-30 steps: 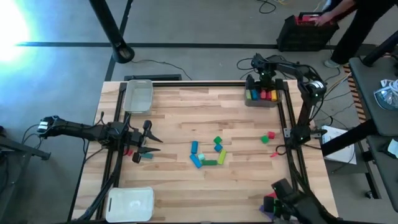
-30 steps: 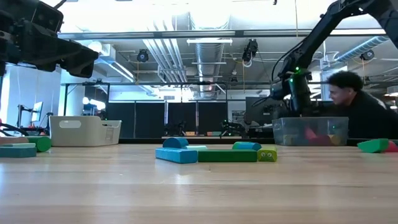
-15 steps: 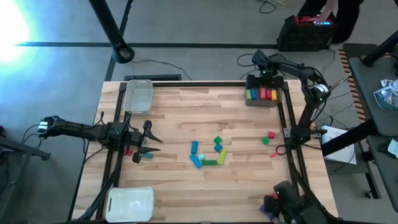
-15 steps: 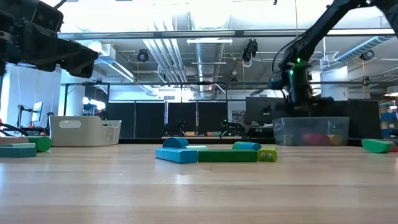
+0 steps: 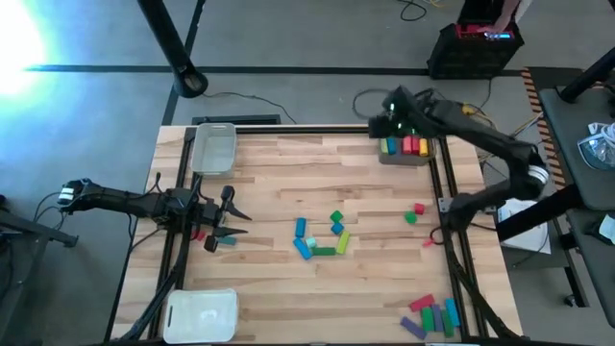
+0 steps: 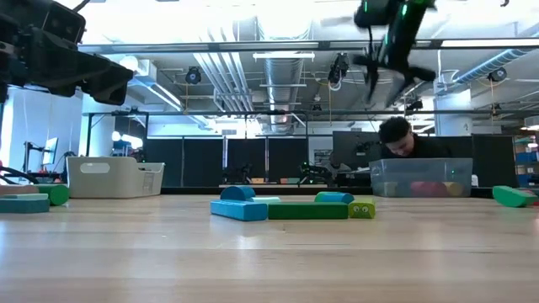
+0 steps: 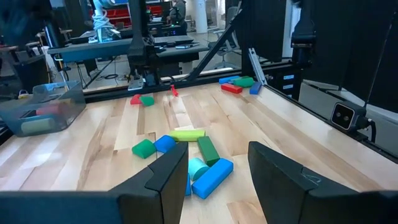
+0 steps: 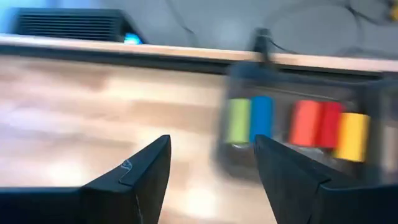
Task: Sort blocks
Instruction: Put the blue cylindrical block into the black bin
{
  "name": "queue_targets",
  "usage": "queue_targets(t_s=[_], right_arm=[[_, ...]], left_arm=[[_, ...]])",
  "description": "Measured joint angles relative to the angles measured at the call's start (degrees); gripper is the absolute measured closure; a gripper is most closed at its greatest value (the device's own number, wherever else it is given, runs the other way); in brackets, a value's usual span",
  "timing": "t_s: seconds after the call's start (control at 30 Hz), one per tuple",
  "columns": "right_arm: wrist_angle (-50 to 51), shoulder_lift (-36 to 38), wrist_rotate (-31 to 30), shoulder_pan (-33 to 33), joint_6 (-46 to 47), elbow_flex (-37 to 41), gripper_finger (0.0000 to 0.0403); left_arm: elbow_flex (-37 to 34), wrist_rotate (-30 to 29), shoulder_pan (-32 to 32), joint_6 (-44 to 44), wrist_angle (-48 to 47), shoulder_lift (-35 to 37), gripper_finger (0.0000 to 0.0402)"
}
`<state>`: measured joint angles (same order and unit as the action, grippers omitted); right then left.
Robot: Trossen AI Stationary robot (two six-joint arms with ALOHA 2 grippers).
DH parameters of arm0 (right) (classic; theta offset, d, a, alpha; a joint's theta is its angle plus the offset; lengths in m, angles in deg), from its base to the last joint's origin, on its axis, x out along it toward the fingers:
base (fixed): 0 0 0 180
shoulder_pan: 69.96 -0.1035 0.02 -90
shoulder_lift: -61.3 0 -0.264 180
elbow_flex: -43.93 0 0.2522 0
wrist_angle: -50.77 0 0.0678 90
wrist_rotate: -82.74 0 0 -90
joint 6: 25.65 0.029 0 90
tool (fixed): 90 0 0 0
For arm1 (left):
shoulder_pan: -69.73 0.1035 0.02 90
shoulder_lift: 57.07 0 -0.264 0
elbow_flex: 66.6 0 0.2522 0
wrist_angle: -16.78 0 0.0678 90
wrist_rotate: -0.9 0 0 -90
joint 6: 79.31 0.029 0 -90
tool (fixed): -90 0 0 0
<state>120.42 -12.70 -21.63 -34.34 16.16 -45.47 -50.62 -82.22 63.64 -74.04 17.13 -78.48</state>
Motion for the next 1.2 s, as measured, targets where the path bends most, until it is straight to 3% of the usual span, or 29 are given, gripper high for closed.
queue_targets(t_s=[0.2,0.37,0.5,0.7,0.87,1.0,1.1,1.2], right_arm=[[-1.6,2.7,-2.6,-19.8,8.9,0.0,0.0198],[-4.4,0.0,-8.5,-33.4,15.9,0.1,0.0207],[-9.3,-3.9,-9.2,-41.1,17.7,0.1,0.0209],[-16.1,-11.0,-9.6,-46.2,17.6,-0.8,0.0208],[-16.0,-15.8,-9.2,-48.4,13.9,-4.5,0.0207],[-15.9,-18.0,-9.1,-49.5,10.2,-7.7,0.0205],[-15.8,-18.0,-9.2,-50.1,7.6,-9.7,0.0206],[-15.4,-17.1,-9.2,-51.1,3.9,-10.8,0.0209]], left_arm=[[0.0,0.0,0.0,0.0,0.0,0.0,0.0248],[0.0,-0.4,0.0,0.5,0.5,0.0,0.0248],[0.0,1.2,-0.1,2.5,9.0,0.0,0.0248],[0.0,4.6,-0.1,-8.9,32.8,-1.8,0.0248],[0.0,4.6,-0.2,-23.6,44.8,-2.9,0.0248],[0.0,3.9,-0.2,-35.3,44.6,-4.1,0.0248],[0.1,-2.9,-0.4,-37.5,43.1,-6.6,0.0248],[5.5,-8.2,-1.0,-38.9,31.9,-11.6,0.0248]])
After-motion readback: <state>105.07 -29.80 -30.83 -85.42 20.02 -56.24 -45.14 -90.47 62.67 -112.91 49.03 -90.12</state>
